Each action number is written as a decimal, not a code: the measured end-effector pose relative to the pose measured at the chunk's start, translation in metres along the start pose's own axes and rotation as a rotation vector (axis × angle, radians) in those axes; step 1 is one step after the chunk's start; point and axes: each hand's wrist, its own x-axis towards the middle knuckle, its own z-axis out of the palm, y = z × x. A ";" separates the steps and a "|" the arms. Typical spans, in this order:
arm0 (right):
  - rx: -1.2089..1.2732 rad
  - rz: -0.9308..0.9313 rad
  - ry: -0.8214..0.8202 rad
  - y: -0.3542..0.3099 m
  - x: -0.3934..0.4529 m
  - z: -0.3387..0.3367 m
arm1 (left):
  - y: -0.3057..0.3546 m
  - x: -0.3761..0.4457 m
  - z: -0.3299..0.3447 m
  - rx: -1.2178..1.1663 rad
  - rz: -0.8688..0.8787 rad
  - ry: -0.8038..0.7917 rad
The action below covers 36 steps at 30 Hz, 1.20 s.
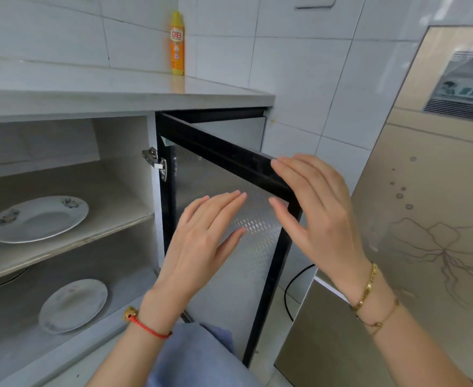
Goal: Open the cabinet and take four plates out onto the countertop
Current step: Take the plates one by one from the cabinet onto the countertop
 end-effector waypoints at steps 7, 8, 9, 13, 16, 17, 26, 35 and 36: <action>0.251 -0.002 -0.026 -0.050 0.025 0.038 | -0.053 -0.037 -0.075 0.250 -0.153 0.031; 0.296 0.005 -0.044 -0.058 0.027 0.045 | -0.060 -0.045 -0.086 0.284 -0.186 0.027; 0.343 0.013 -0.060 -0.067 0.029 0.054 | -0.067 -0.052 -0.097 0.318 -0.223 0.023; 0.497 0.049 -0.123 -0.102 0.033 0.095 | -0.092 -0.082 -0.137 0.461 -0.365 -0.005; 0.585 0.080 -0.187 -0.127 0.036 0.131 | -0.114 -0.102 -0.159 0.548 -0.463 -0.038; 0.607 0.089 -0.215 -0.133 0.037 0.144 | -0.123 -0.108 -0.164 0.568 -0.497 -0.039; 0.704 0.119 -0.461 -0.173 0.055 0.291 | -0.225 -0.141 -0.172 0.684 -0.746 -0.141; 0.661 0.115 -0.664 -0.199 0.068 0.439 | -0.341 -0.148 -0.135 0.702 -0.986 -0.267; 0.662 0.119 -0.687 -0.202 0.069 0.452 | -0.352 -0.150 -0.130 0.694 -1.017 -0.280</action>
